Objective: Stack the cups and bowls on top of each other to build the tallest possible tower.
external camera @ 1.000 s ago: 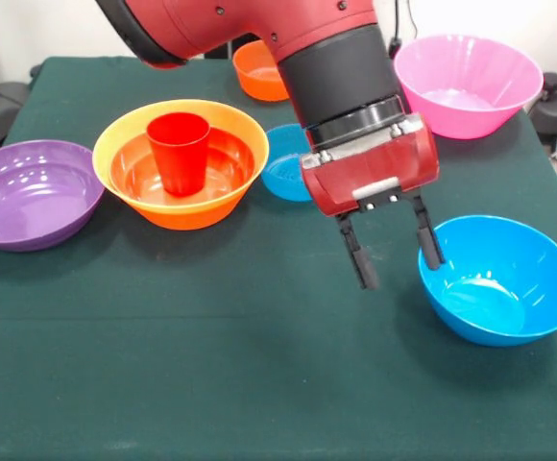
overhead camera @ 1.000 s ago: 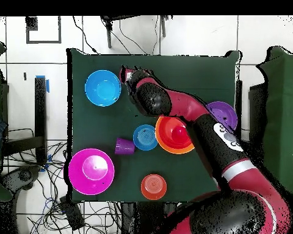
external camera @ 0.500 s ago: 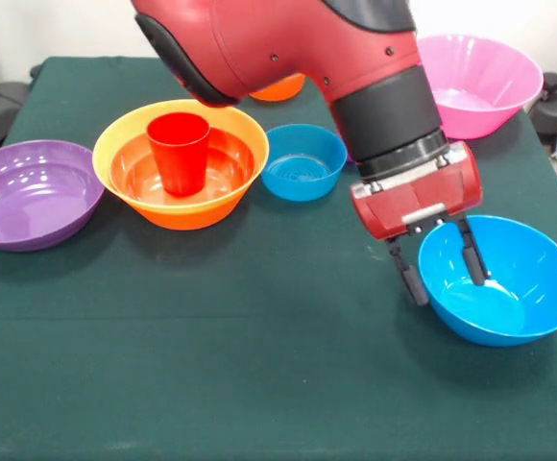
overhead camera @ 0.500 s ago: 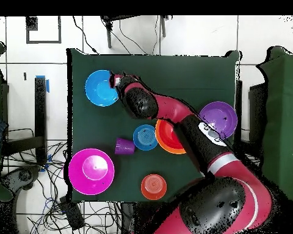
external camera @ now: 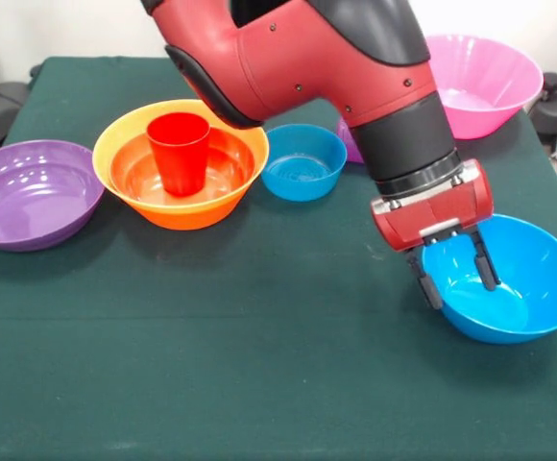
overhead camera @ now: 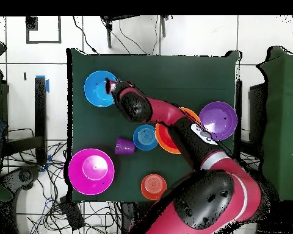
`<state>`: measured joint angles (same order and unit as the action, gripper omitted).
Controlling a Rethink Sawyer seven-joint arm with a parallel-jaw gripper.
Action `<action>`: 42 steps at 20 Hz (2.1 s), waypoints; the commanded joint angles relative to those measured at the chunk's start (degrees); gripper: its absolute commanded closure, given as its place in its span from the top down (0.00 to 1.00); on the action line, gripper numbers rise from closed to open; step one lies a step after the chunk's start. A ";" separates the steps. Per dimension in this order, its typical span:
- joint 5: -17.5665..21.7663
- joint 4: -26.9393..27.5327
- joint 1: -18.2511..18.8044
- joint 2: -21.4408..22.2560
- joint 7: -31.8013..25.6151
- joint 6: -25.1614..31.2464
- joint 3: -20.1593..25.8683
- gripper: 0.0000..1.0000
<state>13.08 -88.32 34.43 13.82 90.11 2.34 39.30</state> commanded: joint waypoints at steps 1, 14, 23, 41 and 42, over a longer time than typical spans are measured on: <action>1.04 4.63 -3.65 -1.81 5.03 2.48 -6.26 1.00; 3.40 7.10 -5.53 -3.05 3.42 0.32 -8.39 1.00; 3.20 7.74 -6.09 -4.90 0.95 6.37 -10.63 1.00; -1.07 4.89 -5.43 -2.69 3.32 13.74 -10.98 0.00; -0.91 3.63 -4.57 -1.39 2.84 14.74 -10.45 0.00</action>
<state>13.08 -84.20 29.14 12.14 90.11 5.46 32.39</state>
